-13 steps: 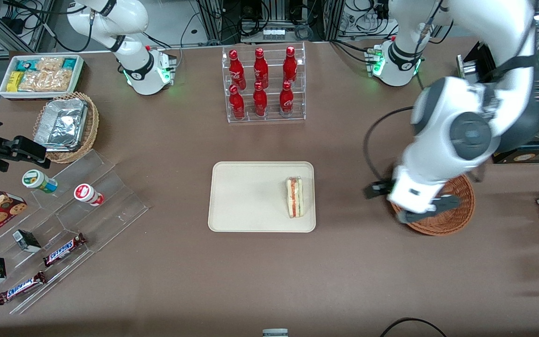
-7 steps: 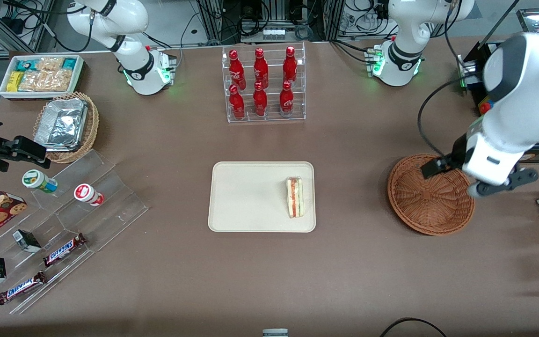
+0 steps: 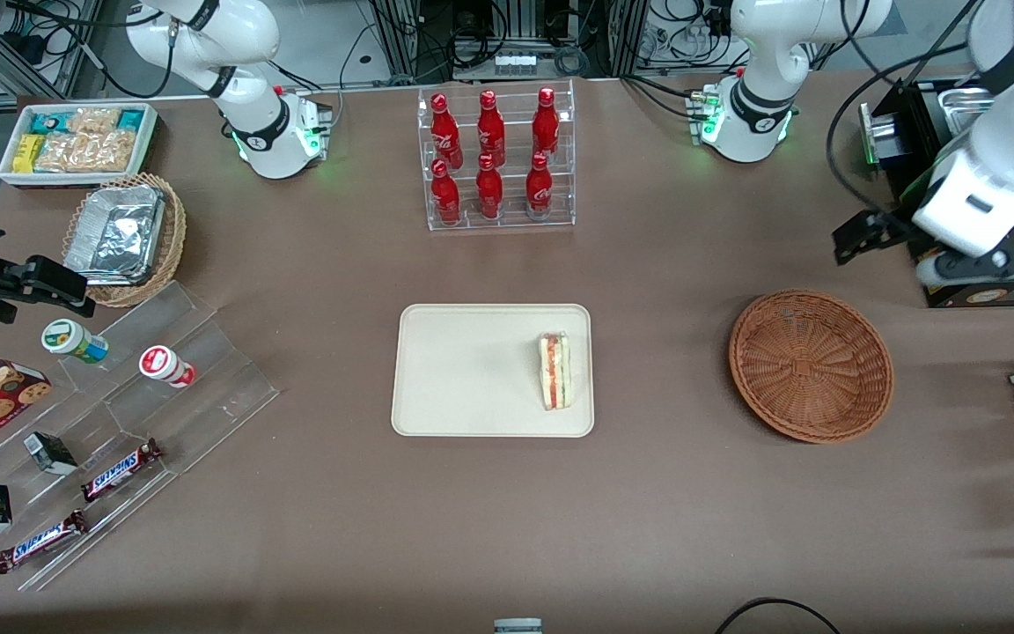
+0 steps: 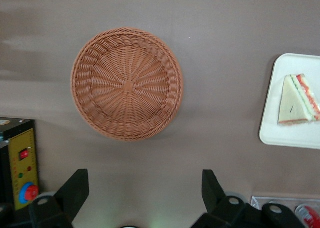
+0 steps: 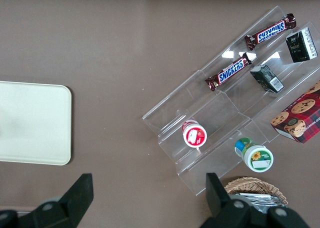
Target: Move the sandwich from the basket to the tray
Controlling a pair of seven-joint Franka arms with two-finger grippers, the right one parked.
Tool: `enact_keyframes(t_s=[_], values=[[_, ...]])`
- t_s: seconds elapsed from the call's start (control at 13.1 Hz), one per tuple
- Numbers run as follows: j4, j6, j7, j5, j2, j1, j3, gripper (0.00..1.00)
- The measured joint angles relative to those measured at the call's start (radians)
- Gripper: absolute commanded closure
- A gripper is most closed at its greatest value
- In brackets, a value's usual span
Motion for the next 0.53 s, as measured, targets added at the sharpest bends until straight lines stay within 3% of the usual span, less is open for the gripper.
enact_keyframes(t_s=[0.53], values=[[0.043,-0.026,0.038,0.018,-0.035,0.0,0.022,0.0]])
